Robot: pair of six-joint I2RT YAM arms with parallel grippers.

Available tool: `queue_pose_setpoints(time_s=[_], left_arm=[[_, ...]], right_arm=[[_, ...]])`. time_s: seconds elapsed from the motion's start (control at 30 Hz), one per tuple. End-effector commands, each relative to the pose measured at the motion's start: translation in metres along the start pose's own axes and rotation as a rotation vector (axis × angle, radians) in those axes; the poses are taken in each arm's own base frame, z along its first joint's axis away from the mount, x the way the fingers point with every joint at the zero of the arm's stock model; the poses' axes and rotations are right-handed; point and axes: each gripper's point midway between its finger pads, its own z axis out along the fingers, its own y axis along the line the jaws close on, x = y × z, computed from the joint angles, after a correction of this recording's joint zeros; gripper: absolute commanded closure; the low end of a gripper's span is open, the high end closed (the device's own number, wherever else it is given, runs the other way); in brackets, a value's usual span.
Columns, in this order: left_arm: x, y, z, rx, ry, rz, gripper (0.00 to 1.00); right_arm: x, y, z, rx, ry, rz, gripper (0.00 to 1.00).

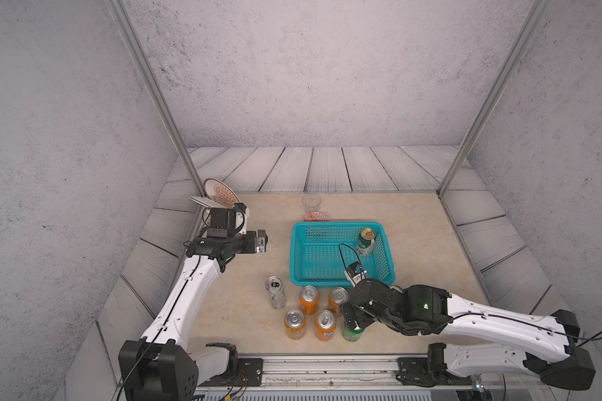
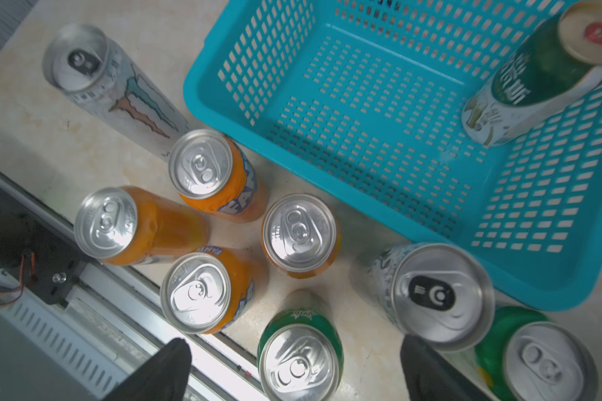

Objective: Take out the drinks from the basket
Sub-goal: Place the drink at the center of the board, then pick up the drink from the basket.

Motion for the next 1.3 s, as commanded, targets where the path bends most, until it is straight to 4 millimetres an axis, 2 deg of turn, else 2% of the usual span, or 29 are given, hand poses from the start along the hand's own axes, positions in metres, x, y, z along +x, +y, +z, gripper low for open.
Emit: queue_pose_setpoints(time_s=[0.0,0.27,0.43,0.7,0.93,1.27], left_arm=[[0.001,0.003,0.000,-0.004,0.006,-0.001,0.01],[0.001,0.004,-0.001,-0.007,0.005,0.000,0.01],[0.001,0.004,-0.001,-0.010,0.004,0.002,0.01],[0.001,0.004,-0.002,-0.010,0.001,0.005,0.01],[0.001,0.005,-0.001,-0.011,0.005,0.004,0.01],[0.001,0.005,-0.001,-0.012,0.009,0.008,0.01]], right_arm=[[-0.033,-0.023,-0.018,0.066,-0.099,-0.052,0.01],[-0.076,-0.069,-0.031,0.111,-0.140,-0.025,0.00],[-0.091,-0.100,-0.025,0.161,-0.119,0.001,0.00],[-0.110,-0.145,0.012,0.189,-0.051,0.087,0.01],[-0.120,-0.164,0.050,0.199,0.022,0.107,0.01],[-0.119,-0.197,0.100,0.234,0.143,0.162,0.00]])
